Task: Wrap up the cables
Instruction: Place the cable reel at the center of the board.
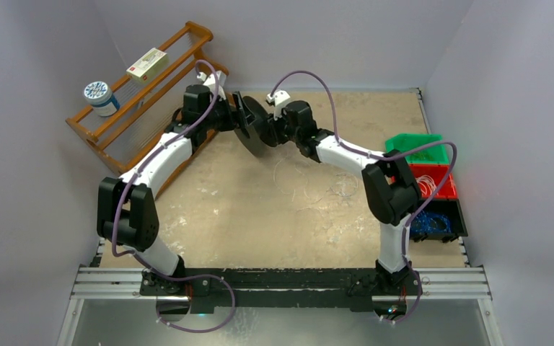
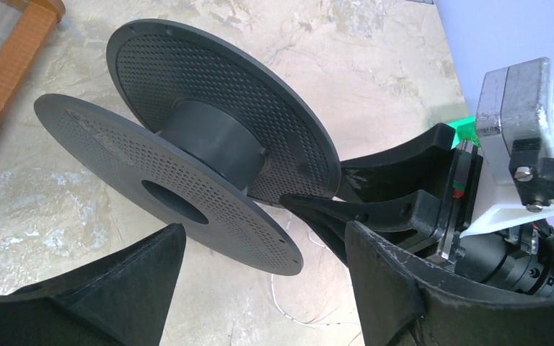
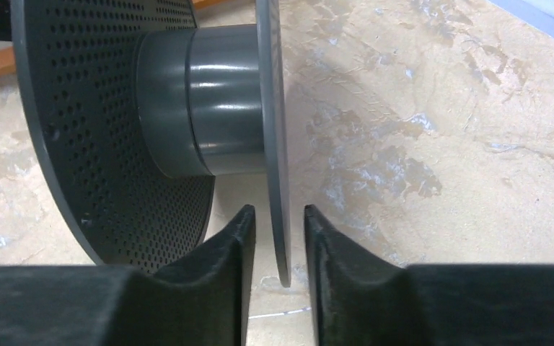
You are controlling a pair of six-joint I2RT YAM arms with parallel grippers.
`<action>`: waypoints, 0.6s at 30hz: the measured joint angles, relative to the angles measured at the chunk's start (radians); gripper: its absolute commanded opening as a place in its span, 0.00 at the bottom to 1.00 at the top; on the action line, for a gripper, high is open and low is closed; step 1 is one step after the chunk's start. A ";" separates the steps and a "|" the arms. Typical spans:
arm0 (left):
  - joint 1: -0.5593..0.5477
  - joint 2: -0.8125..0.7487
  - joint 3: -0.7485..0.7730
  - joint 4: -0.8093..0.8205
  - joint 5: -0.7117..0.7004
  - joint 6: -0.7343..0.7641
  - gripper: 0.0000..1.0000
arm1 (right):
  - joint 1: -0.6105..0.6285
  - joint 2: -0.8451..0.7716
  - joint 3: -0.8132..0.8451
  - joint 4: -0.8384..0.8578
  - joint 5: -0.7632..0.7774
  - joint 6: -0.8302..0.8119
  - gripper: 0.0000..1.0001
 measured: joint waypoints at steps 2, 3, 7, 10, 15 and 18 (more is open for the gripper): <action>0.000 0.000 -0.004 0.003 0.005 0.009 0.80 | 0.000 -0.005 -0.001 -0.009 -0.011 -0.004 0.42; 0.000 0.000 -0.007 0.005 0.006 0.014 0.80 | -0.002 -0.011 -0.001 -0.016 -0.015 -0.009 0.44; 0.000 -0.003 -0.024 0.008 0.007 0.028 0.80 | -0.019 -0.069 -0.009 -0.048 -0.051 -0.021 0.47; 0.000 -0.003 -0.029 0.007 0.006 0.035 0.80 | -0.065 -0.139 -0.023 -0.060 -0.087 -0.011 0.47; 0.002 -0.004 -0.029 0.008 -0.002 0.052 0.81 | -0.169 -0.234 -0.072 -0.064 -0.135 -0.004 0.47; 0.005 -0.004 -0.029 0.014 -0.012 0.064 0.81 | -0.190 -0.288 -0.163 -0.050 -0.166 -0.068 0.47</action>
